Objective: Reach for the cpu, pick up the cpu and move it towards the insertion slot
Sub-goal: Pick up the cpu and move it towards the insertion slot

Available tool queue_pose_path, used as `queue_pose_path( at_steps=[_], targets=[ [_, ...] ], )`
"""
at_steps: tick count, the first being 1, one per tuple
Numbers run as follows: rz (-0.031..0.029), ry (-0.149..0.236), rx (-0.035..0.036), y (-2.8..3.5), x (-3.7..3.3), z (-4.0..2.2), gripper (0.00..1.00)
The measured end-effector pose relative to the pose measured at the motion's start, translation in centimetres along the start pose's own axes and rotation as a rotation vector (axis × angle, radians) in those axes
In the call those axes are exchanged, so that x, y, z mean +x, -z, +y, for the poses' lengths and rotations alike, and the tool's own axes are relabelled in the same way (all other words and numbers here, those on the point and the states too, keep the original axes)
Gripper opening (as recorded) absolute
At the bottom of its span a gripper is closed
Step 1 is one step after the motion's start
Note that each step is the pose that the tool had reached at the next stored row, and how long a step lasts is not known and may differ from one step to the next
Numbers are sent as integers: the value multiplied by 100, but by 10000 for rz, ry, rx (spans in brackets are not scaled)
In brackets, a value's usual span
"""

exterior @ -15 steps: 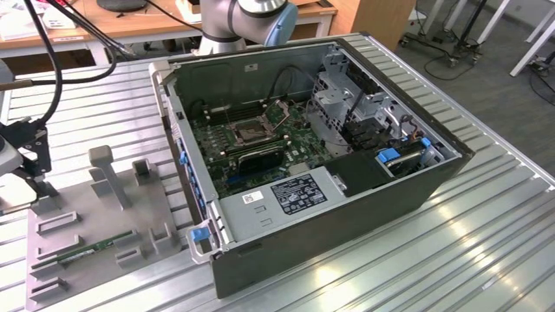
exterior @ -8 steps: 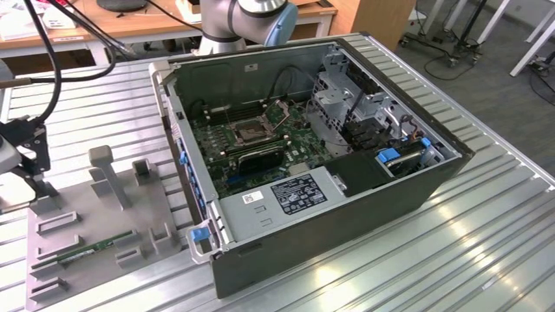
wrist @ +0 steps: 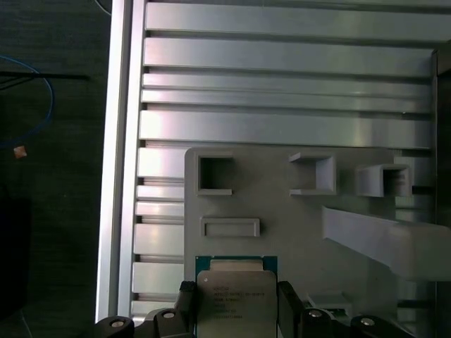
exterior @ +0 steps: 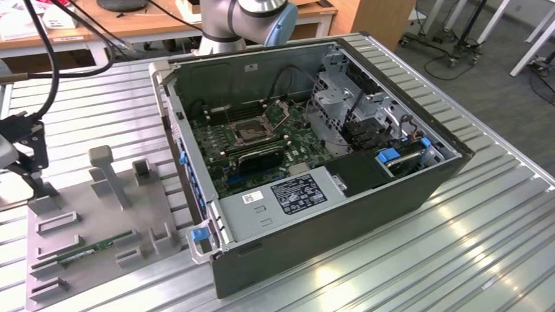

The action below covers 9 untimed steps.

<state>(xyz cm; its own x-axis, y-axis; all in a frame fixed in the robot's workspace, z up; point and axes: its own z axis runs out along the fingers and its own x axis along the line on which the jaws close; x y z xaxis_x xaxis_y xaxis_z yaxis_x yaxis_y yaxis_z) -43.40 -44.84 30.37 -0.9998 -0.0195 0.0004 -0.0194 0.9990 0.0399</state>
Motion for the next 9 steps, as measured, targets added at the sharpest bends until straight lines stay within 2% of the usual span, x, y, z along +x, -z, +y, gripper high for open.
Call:
queue_pose_path(
  at_steps=[9],
  targets=[
    [1,0,0,19,0,1,54]
  ],
)
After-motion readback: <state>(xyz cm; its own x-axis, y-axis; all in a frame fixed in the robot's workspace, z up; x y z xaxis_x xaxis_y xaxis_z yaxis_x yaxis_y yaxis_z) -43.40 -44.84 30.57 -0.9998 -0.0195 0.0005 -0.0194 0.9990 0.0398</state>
